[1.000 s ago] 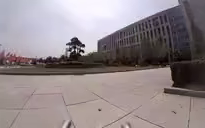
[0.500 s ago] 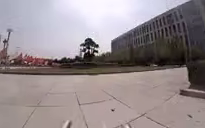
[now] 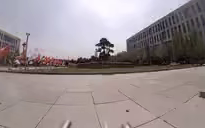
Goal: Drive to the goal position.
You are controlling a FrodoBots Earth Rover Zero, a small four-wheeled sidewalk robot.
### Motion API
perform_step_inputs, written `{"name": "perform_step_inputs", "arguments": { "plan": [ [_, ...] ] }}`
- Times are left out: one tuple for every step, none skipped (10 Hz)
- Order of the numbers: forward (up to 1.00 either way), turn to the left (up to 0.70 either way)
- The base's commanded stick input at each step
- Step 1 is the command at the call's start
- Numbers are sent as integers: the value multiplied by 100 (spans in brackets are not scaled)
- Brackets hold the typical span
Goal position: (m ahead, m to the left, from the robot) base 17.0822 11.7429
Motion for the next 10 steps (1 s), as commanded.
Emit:
{"name": "perform_step_inputs", "arguments": {
  "plan": [
    [0, 100],
    [0, 100],
    [0, 100],
    [0, 100],
    [0, 100],
    [0, 100],
    [0, 100],
    [0, 100],
    [0, 100],
    [0, 100]
  ]
}}
